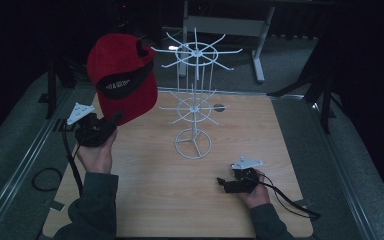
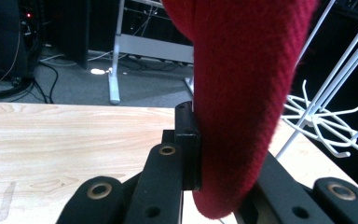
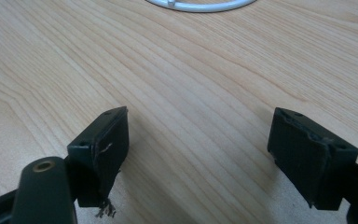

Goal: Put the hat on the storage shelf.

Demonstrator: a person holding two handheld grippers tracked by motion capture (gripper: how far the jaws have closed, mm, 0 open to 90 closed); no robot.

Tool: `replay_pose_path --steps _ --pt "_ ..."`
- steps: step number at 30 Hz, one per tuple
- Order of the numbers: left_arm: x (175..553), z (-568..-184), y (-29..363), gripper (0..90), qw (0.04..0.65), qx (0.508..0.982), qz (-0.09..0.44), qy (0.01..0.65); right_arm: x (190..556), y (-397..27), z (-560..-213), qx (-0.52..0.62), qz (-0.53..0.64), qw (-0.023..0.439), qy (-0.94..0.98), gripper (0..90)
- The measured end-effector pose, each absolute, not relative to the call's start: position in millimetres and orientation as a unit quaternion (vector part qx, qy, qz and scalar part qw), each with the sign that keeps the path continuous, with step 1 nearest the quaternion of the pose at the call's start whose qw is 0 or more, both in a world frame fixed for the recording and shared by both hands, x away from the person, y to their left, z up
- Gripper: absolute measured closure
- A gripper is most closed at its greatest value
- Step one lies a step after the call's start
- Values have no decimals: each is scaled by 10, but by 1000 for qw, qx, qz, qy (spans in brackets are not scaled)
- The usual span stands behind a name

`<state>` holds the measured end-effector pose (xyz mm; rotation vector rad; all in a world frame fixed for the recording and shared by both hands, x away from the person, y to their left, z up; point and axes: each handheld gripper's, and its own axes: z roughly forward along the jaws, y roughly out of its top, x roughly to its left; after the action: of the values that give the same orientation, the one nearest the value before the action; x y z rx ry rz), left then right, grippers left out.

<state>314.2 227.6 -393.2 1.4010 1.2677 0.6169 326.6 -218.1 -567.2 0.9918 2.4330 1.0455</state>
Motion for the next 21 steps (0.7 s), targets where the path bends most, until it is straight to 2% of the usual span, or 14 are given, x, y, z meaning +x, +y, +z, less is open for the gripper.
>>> replay_pose_path --steps 21 --pt "3112 -3800 2344 860 556 580 268 531 3266 -2181 -5672 346 365 156 850 203"
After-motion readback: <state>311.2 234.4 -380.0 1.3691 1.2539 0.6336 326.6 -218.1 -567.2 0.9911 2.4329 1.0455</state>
